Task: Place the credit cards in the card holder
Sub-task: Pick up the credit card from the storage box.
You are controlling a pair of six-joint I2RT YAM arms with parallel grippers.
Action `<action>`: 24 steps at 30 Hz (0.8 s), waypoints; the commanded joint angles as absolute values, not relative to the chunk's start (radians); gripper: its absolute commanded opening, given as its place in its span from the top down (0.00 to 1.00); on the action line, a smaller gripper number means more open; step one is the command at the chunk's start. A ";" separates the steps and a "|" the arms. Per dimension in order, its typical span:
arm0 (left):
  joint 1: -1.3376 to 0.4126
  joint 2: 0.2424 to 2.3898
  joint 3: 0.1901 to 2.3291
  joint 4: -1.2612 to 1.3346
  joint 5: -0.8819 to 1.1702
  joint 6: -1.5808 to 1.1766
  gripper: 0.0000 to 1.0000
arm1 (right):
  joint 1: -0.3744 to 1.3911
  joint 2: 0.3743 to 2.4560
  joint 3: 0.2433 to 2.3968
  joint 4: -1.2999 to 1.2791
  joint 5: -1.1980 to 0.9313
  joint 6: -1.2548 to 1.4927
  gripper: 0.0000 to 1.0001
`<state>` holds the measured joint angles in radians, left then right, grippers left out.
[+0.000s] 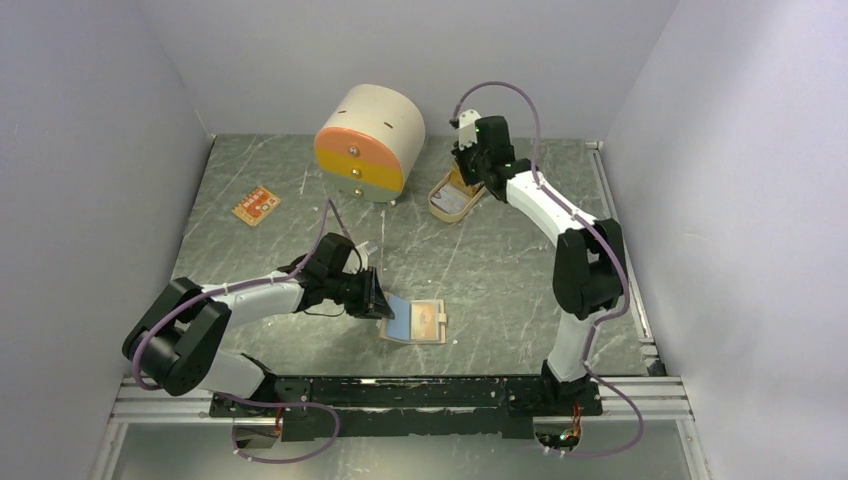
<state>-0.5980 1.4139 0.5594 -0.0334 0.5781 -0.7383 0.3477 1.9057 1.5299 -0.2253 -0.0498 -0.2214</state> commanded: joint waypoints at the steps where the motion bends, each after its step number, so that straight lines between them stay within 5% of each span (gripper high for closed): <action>1: -0.593 1.428 0.558 -0.013 0.548 -0.740 0.79 | 0.342 1.801 1.475 -0.283 -0.092 -0.077 1.00; 4: -0.593 1.437 0.555 -0.007 0.533 -0.754 0.91 | 0.344 1.728 1.430 -0.328 -0.068 0.037 1.00; 17: -0.592 1.424 0.491 0.124 0.499 -0.906 0.91 | 0.358 1.222 0.916 -0.228 -0.288 0.477 1.00; 24: -0.593 1.373 0.466 0.109 0.494 -0.903 0.73 | 0.508 1.050 0.607 0.013 -0.343 0.728 1.00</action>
